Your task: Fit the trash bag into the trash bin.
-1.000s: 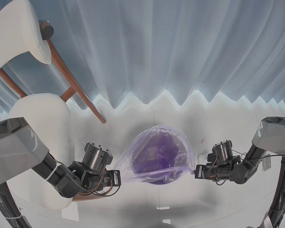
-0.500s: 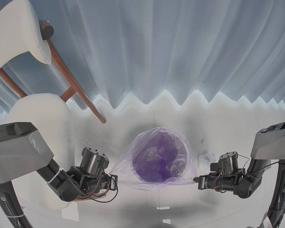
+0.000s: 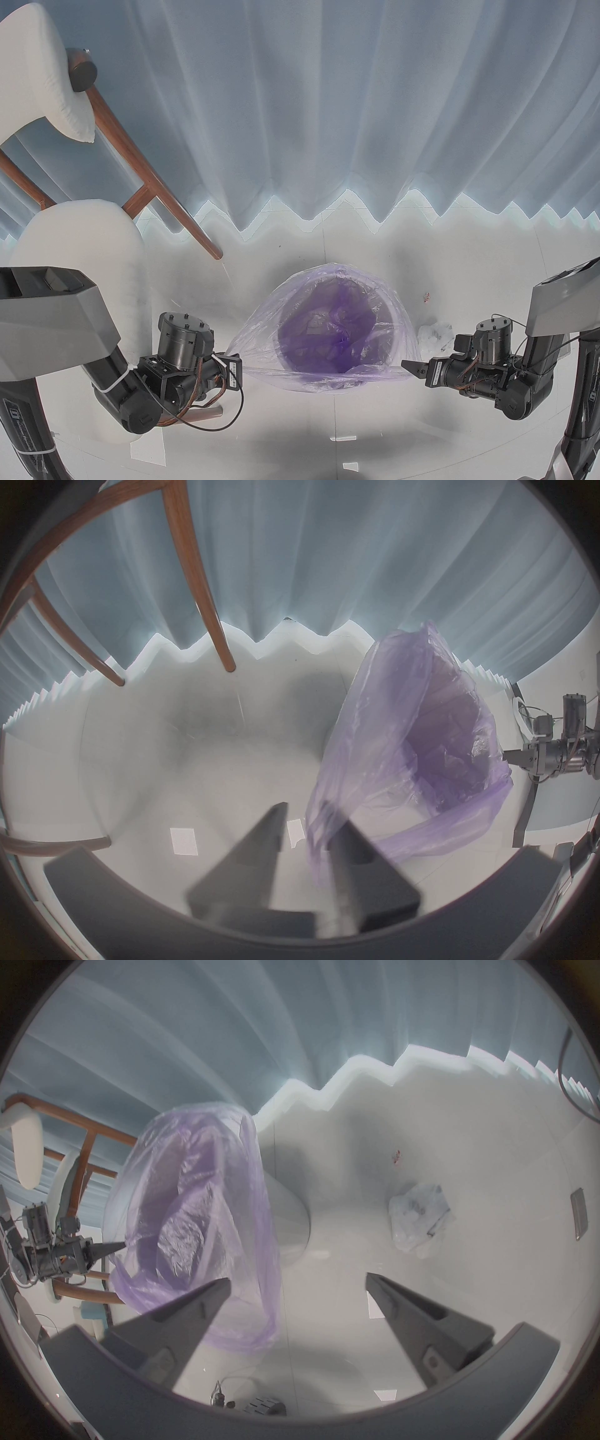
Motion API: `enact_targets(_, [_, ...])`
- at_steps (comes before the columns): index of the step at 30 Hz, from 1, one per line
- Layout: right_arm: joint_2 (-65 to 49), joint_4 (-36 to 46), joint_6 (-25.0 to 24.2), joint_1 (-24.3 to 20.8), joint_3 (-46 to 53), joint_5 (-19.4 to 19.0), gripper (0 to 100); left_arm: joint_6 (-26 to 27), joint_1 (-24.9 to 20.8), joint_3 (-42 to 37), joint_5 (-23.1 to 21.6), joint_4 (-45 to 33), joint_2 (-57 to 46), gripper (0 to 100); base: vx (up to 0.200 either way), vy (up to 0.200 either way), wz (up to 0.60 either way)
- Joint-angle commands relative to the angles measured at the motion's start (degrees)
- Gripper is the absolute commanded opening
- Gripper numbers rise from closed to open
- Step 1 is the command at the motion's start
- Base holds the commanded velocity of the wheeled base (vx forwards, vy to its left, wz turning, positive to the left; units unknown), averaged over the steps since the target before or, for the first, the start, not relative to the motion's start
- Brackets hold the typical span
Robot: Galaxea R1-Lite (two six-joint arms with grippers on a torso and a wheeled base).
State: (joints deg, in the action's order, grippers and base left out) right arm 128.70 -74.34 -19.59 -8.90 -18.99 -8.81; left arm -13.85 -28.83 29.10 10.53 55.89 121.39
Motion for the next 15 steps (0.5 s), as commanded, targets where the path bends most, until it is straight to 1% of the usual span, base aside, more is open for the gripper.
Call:
enact_targets(1, [-1.08,-4.59,-0.54,1.25,3.79,-0.06,100,-0.65,-2.37,-2.91,-0.25,5.28,0.60,100,0.000,0.000,0.00])
enact_targets(3, [-1.34,-5.29,-0.54,1.34,4.67,-0.06,100,-0.74,-2.90,-3.61,-0.25,6.60,0.51,100,0.000,0.000,0.00])
enact_targets(4, [-2.22,-7.31,-0.54,1.34,7.22,-0.06,100,-0.83,-4.39,-5.63,-0.25,10.99,-0.19,100,0.000,0.000,0.00])
enact_targets(6, [-3.19,-9.25,-0.62,1.34,9.32,-0.15,100,-0.83,-5.80,-6.95,-0.25,13.98,-0.98,100,0.000,0.000,0.00])
enact_targets(7, [-3.19,-9.25,-0.62,1.34,9.32,-0.15,100,-0.83,-5.80,-6.95,-0.25,13.98,-0.98,100,0.000,0.000,0.00])
enact_targets(10, [-5.21,-11.71,-1.94,1.52,11.17,-0.33,100,-0.92,-8.00,-9.76,-0.25,17.06,-3.80,100,0.000,0.000,0.00])
enact_targets(13, [-7.32,-11.53,-3.61,1.52,11.79,-0.33,100,-1.18,-8.52,-11.17,-0.25,17.93,-6.70,100,0.000,0.000,0.00])
enact_targets(15, [-8.02,-11.62,-3.88,1.52,12.49,-0.33,100,-1.62,-8.79,-11.43,-0.25,18.02,-8.28,100,0.000,0.000,0.00])
